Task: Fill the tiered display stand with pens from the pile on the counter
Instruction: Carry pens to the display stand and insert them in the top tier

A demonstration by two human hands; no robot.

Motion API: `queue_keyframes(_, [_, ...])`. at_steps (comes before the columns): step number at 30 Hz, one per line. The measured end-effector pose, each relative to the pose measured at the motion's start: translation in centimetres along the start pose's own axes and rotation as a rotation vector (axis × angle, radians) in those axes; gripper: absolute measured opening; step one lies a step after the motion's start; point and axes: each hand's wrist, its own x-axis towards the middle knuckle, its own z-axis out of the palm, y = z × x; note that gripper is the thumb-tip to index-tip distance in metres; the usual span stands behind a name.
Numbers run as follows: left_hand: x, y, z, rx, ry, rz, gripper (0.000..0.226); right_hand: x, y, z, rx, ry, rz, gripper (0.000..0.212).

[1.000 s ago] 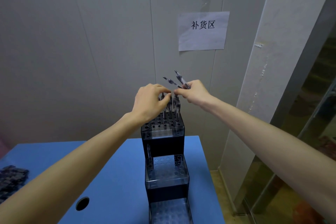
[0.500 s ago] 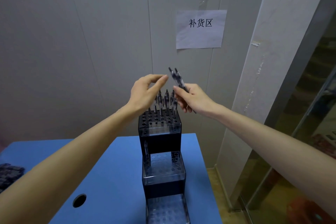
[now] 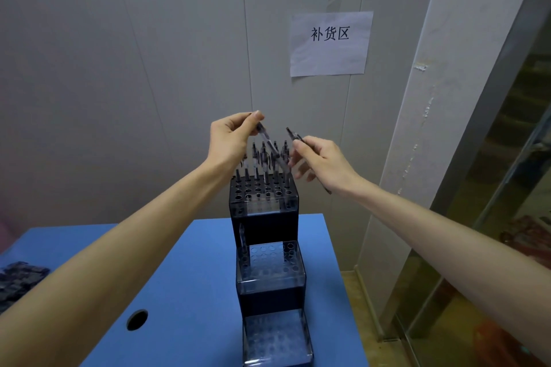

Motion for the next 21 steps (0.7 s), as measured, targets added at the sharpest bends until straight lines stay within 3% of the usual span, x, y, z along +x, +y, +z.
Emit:
queue_keyframes(5, [-0.5,0.1,-0.5,0.032,0.002,0.049,0.012,1.1,1.0,-0.9,-0.030,0.166,-0.015,0.033])
queue_keyframes(10, [-0.9,-0.1,-0.6,0.092,0.041,0.092,0.024,1.6,0.3,-0.9,-0.060,0.289,-0.061,0.023])
queue_keyframes(21, [-1.9,-0.6,0.8,0.295,-0.001,0.166,0.018,0.8,0.0,-0.6,-0.354,0.215,-0.120,0.022])
